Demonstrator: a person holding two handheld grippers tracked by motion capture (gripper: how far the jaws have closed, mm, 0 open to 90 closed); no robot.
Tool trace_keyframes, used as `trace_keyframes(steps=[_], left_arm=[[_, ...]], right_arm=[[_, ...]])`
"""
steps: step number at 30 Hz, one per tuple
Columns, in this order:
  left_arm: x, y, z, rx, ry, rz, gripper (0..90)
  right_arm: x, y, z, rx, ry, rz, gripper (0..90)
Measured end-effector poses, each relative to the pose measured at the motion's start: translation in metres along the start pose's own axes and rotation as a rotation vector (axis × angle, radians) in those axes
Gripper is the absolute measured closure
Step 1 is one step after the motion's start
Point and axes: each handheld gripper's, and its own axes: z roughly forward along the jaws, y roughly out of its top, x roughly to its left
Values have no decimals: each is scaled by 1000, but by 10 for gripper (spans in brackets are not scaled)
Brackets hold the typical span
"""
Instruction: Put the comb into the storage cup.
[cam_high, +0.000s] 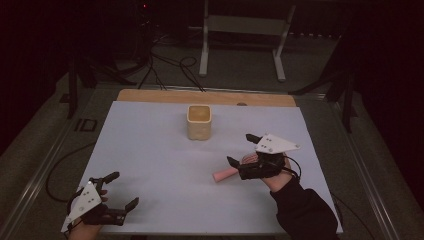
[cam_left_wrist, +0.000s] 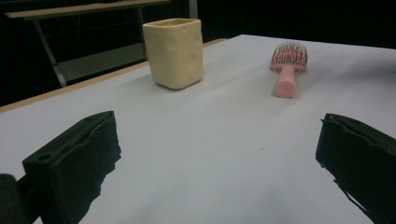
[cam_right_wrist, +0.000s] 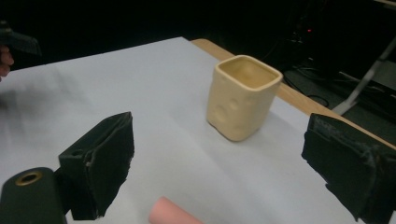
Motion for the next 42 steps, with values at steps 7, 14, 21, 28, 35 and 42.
trace_keyframes(steps=[7,14,21,28,35,42], left_arm=[[0,0,0,-1,-1,-1,0],[-1,1,0,-2,-6,6,0],[-1,0,1,0,-10,8,0],[-1,0,1,-1,-10,6,0],[-1,0,1,1,-14,8,0],[0,0,1,7,-17,9,0]], right_arm=[[3,-4,15,25,26,8,92],[7,-18,42,97,59,4,98],[6,-34,61,137,88,32,125],[5,-47,76,181,104,54,146],[5,-55,86,228,113,62,319],[7,-61,95,275,110,49,475]])
